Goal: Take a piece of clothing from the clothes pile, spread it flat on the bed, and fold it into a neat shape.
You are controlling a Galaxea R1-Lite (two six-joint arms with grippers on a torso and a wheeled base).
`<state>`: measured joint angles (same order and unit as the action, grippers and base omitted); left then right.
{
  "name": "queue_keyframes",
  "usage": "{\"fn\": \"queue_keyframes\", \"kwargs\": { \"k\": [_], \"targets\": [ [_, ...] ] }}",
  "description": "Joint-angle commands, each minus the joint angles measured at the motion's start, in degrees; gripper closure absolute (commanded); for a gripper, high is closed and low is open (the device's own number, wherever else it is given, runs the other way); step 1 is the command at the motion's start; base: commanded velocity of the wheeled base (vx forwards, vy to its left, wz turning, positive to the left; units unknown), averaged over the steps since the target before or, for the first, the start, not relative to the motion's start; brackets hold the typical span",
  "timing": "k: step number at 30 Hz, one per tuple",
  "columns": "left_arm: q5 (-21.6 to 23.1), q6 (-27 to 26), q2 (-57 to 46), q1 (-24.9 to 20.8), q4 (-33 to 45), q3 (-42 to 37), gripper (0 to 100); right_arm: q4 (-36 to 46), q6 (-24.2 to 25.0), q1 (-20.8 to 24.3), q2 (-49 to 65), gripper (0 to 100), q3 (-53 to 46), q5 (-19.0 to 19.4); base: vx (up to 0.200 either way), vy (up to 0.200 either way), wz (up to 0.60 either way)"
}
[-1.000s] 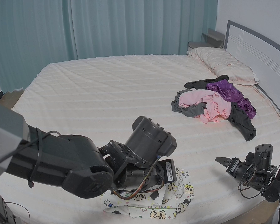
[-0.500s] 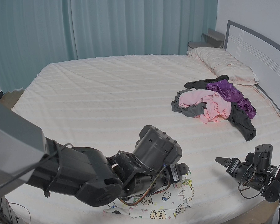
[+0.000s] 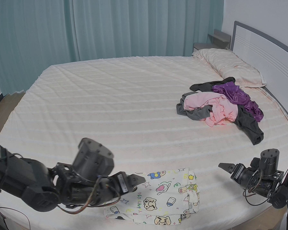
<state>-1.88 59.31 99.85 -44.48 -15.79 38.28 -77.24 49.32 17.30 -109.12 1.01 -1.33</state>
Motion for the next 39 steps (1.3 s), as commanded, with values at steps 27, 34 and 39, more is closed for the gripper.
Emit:
{"fn": "queue_keyframes", "kwargs": {
  "k": [27, 34, 39],
  "targets": [
    [14.18, 5.03, -9.94, 16.01, -9.88, -20.35, 0, 0.69, -13.82, 21.2, -8.48, 0, 4.96, 13.02, -0.044, 0.0, 0.0],
    [14.36, 4.85, -9.77, 16.01, -9.88, -20.26, 0, 0.69, -16.8, 21.9, -12.0, 0, 7.16, 13.11, 0.0, 0.0, 0.0],
    [14.36, 4.85, -9.77, 16.01, -9.97, -20.26, 0, 0.69, -18.47, 21.9, -13.84, 0, 8.74, 13.02, 0.0, 0.0, 0.0]
  ]
}}
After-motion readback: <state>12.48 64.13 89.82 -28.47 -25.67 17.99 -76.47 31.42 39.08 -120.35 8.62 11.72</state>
